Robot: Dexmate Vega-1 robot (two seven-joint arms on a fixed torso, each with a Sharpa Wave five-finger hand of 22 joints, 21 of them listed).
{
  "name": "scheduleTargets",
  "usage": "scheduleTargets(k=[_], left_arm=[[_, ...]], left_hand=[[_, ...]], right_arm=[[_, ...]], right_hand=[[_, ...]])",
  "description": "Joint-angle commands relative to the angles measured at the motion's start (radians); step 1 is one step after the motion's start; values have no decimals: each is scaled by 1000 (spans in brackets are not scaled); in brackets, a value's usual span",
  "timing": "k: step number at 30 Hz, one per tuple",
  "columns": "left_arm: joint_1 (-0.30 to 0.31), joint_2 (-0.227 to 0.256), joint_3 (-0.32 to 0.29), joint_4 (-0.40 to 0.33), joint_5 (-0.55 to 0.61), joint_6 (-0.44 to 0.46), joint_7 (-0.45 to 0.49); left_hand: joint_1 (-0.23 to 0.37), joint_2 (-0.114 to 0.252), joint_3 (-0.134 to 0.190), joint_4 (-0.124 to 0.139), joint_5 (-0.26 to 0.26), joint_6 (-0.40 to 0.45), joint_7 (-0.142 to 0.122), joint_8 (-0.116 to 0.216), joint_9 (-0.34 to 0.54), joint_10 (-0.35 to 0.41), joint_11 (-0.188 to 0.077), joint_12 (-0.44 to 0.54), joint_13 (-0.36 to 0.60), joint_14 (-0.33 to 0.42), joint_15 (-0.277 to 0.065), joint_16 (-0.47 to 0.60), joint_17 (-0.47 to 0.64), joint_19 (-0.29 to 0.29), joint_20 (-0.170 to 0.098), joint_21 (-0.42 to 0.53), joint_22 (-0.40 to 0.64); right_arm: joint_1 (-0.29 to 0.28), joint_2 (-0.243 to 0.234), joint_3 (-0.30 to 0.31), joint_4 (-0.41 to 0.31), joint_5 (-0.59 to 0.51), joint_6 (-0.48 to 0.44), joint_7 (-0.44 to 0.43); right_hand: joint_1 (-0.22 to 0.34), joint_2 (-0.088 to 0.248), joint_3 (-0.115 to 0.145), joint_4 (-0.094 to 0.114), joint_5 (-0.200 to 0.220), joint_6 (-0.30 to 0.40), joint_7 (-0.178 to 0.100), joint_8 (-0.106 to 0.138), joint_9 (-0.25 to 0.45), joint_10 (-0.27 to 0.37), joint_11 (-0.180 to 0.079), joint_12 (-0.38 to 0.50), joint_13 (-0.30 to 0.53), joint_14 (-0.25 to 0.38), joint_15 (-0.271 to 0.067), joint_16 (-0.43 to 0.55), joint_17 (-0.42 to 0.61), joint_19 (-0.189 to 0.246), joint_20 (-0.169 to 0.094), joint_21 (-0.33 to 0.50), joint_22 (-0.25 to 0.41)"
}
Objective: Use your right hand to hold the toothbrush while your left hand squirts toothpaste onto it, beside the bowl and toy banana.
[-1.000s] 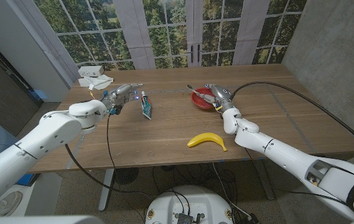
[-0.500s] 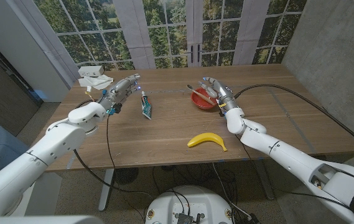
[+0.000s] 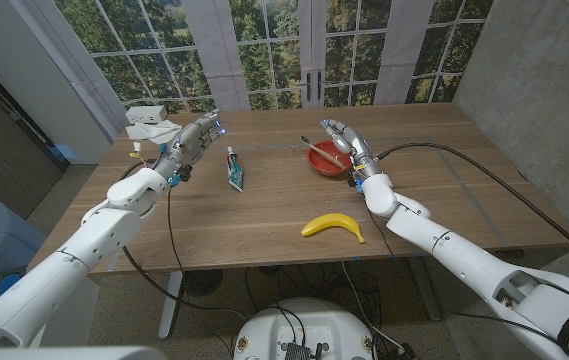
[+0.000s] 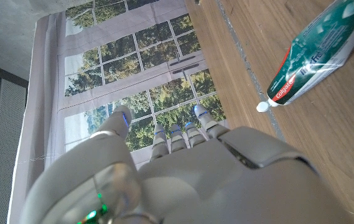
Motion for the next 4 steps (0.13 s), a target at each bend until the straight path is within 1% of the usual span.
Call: scheduleTargets(k=[1,2,3,4], left_arm=[[-38,-49,8,122,-17,-104,-122],[-46,-51,10,132,-21,-103,-132],[-53,-51,13,139,-18,-103,-138],[-60,-53,15,147,-14,-108,-143]], left_hand=[[-27,-1,18,37,15,20,-5,12,2,17,-4,10,2,12,-86,8,1,12,-90,-9,3],[-32,-2,22,43,16,26,-3,14,2,21,-4,11,2,14,-86,8,1,15,-90,-10,2],[-35,-2,24,47,17,27,-4,14,2,23,-4,12,2,15,-87,8,1,16,-91,-11,2],[-38,-3,26,50,18,28,-4,14,2,23,-3,12,2,15,-87,8,1,17,-91,-11,2]], right_arm=[[-79,23,78,-45,132,80,18],[-96,32,90,-62,121,67,-24],[-109,37,98,-73,109,63,-56],[-122,43,107,-84,95,60,-93]], right_hand=[[-26,-10,0,17,8,5,7,4,2,1,14,5,-12,-19,-63,-2,-16,-9,-62,-24,1],[-51,-14,-4,32,9,7,11,5,1,0,21,7,-28,-30,-51,-1,-37,-60,-46,-59,-1],[-60,-15,-4,37,10,9,15,6,0,2,28,8,-36,-33,-42,0,-49,-85,-36,-77,-2],[-79,-18,-5,47,11,15,22,7,-1,3,33,9,-51,-47,-34,-1,-71,-122,-13,-108,-2]])
